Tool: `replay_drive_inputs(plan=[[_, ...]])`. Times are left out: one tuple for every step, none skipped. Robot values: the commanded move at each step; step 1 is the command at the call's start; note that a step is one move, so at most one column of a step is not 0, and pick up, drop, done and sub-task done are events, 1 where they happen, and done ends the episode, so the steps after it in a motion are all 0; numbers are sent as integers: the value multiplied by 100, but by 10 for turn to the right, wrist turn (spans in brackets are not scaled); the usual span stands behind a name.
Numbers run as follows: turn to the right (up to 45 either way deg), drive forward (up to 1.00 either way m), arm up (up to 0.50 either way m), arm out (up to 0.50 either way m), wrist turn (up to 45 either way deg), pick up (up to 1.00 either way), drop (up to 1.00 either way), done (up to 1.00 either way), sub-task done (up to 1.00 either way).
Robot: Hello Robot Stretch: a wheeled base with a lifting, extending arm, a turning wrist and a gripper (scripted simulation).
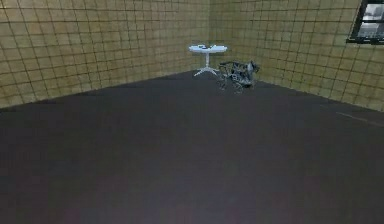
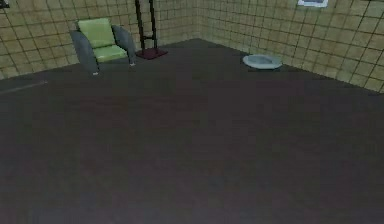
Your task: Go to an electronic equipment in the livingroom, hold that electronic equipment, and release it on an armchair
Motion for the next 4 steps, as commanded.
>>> replay_drive_inputs(plan=[[0, 100, 0, 0, 0, 0, 0, 0, 0], [0, 100, 0, 0, 0, 0, 0, 0, 0], [0, 100, 0, 0, 0, 0, 0, 0, 0], [-30, 0, 0, 0, 0, 0, 0, 0, 0]])
